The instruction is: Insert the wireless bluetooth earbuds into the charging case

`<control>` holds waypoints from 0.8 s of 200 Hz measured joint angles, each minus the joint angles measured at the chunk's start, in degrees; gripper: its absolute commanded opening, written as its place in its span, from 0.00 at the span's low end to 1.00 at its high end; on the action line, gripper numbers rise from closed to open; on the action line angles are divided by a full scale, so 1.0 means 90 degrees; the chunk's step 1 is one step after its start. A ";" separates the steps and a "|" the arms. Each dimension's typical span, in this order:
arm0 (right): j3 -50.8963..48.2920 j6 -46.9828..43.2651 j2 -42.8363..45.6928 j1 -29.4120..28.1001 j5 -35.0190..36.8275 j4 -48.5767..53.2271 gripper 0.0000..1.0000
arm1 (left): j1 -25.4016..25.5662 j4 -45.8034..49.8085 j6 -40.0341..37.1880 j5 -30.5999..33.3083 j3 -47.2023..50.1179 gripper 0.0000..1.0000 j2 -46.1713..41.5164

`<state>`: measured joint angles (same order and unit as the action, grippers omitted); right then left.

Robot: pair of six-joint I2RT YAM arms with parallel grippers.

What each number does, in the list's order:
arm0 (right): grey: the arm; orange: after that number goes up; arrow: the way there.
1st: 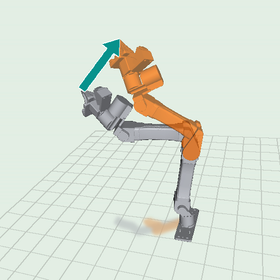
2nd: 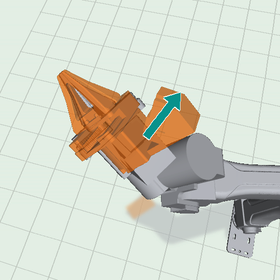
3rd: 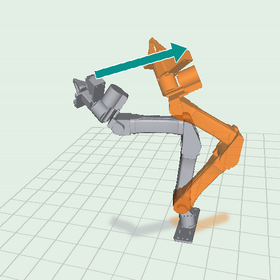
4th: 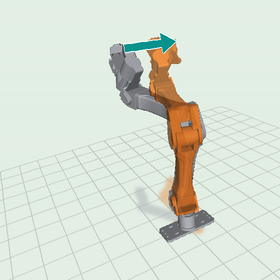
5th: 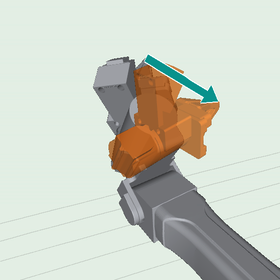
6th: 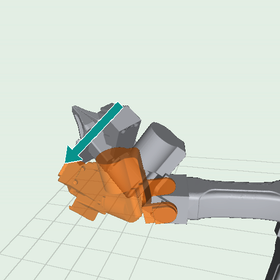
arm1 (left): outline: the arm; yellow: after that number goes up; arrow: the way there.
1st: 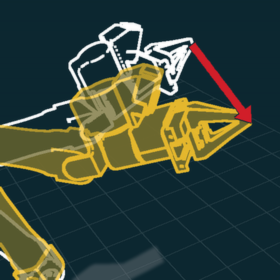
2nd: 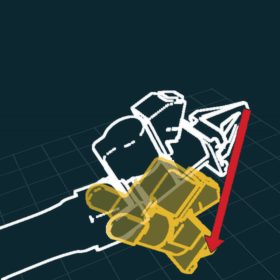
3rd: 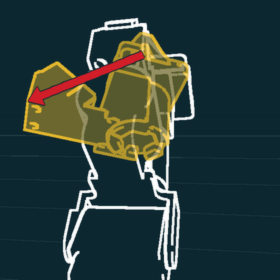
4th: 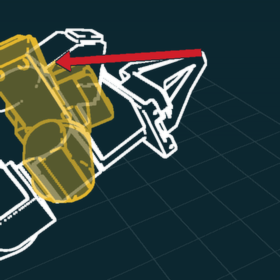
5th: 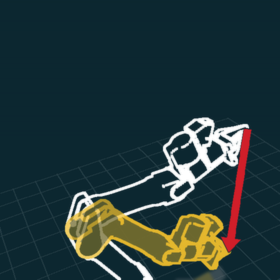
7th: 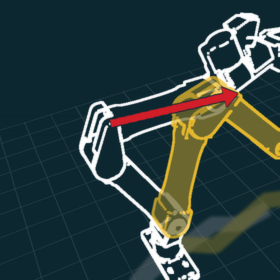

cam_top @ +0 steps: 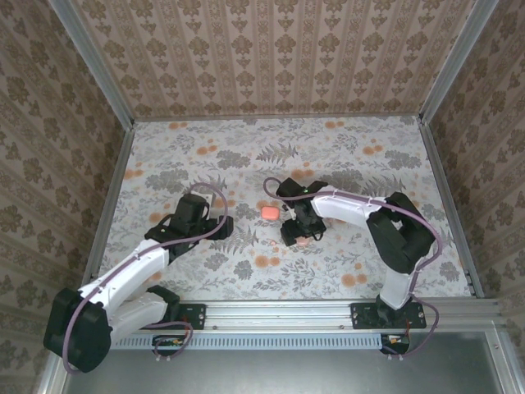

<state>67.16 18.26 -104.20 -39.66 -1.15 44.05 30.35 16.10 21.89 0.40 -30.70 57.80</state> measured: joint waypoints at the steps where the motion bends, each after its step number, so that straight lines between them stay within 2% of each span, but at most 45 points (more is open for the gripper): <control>1: 0.0000 -0.0005 -0.0010 0.0000 0.0000 0.0002 0.72 | 0.0002 0.0002 0.0002 0.0000 0.0000 0.88 0.0000; 70: 0.0034 -0.0005 -0.0197 0.0000 -0.0066 0.0177 0.51 | 0.0000 0.0044 0.0002 0.0049 0.0000 0.88 0.0272; 106: -0.0044 0.0044 -0.0085 0.0000 -0.0024 0.0083 0.47 | 0.0012 -0.0027 -0.0010 -0.0078 0.0000 0.83 0.0369; 127: -0.0403 0.0214 0.0384 0.0000 0.0063 -0.0231 0.47 | 0.0041 -0.0340 -0.0117 -0.0250 0.0092 0.81 0.0318; 160: -0.1430 0.0765 0.1928 0.0000 0.0124 -0.1467 0.46 | 0.0170 -0.1535 -0.0488 -0.0704 0.0661 0.74 -0.0119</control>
<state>54.28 25.15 -86.85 -39.66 -0.03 30.85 31.88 2.28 17.50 -5.93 -24.75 56.73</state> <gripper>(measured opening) 0.471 0.761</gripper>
